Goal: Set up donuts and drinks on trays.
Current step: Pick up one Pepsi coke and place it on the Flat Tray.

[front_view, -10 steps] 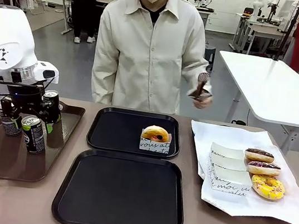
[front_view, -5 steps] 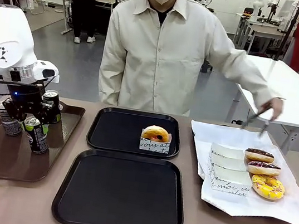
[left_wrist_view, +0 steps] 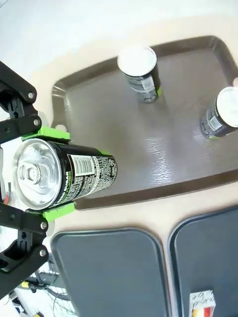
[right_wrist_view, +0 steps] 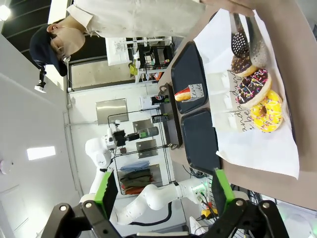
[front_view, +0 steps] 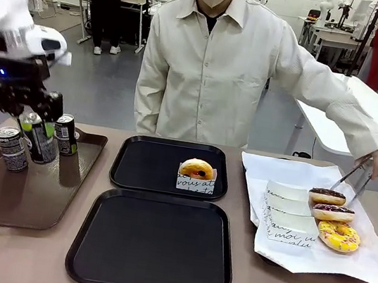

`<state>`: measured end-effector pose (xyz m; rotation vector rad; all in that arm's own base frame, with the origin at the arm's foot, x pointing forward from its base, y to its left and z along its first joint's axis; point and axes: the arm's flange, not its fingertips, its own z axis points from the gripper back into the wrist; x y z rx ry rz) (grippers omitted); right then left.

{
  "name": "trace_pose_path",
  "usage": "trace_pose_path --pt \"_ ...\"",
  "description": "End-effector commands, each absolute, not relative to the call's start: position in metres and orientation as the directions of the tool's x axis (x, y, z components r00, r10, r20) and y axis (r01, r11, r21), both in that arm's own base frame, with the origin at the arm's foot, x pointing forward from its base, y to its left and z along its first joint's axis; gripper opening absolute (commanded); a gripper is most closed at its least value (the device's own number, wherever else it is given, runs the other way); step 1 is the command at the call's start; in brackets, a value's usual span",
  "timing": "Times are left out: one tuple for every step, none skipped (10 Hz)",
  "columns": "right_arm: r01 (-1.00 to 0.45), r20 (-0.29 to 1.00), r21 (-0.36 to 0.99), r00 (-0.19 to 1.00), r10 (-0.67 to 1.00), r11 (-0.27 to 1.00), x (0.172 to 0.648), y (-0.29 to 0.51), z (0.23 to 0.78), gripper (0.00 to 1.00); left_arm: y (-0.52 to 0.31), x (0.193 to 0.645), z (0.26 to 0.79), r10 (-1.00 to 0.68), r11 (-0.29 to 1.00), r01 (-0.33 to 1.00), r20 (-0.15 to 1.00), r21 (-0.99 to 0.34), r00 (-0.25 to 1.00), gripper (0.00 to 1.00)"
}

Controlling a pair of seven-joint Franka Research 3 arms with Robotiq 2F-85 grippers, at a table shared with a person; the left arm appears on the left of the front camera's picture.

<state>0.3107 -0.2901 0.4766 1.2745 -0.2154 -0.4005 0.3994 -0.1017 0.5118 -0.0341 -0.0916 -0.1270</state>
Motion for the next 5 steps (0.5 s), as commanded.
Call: trace_pose_path --pt "0.164 -0.061 0.961 0.91 -0.409 0.222 0.311 -0.291 0.476 1.0 -0.089 0.401 0.517 -0.051 0.999 0.052 0.051 -0.007 0.997 0.4" --pt "0.164 -0.061 0.961 0.91 -0.409 0.222 0.311 -0.291 0.476 1.0 -0.102 0.399 0.512 -0.125 0.991 0.128 0.093 -0.028 0.988 0.4" --pt "0.164 -0.061 0.961 0.91 -0.409 0.222 0.311 -0.291 0.476 1.0 -0.102 0.399 0.512 -0.125 0.991 0.128 0.093 -0.028 0.988 0.4" --pt "0.164 -0.061 0.961 0.91 -0.409 0.222 0.311 -0.291 0.476 1.0 -0.102 0.399 0.512 -0.125 0.991 0.128 0.093 -0.028 0.988 0.4" --pt "0.164 -0.061 0.961 0.91 -0.409 0.222 0.311 -0.291 0.476 1.0 -0.099 0.394 0.52 -0.109 0.993 0.111 0.074 -0.026 0.991 0.59"
